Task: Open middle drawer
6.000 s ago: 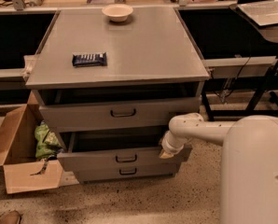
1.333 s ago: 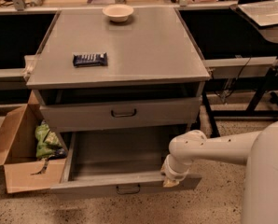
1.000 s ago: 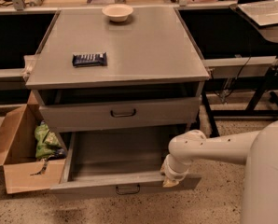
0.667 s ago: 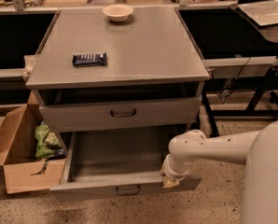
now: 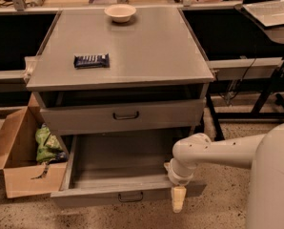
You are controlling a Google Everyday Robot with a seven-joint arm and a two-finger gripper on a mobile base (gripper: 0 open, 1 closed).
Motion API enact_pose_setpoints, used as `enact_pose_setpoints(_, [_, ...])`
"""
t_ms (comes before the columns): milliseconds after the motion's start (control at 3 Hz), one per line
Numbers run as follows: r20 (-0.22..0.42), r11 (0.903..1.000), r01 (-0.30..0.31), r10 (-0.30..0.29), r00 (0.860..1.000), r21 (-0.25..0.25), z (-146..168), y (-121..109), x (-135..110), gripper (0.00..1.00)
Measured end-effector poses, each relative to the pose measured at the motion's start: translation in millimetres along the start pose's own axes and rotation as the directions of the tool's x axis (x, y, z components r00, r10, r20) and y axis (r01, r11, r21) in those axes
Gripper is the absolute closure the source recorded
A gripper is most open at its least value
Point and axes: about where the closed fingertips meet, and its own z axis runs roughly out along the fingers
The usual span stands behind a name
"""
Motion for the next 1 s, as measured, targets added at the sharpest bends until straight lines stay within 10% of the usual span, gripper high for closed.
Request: enact_pose_setpoints(1000, [-0.048,0.9975,-0.054,0.051,0.998,-0.046,23,36,13,0.0])
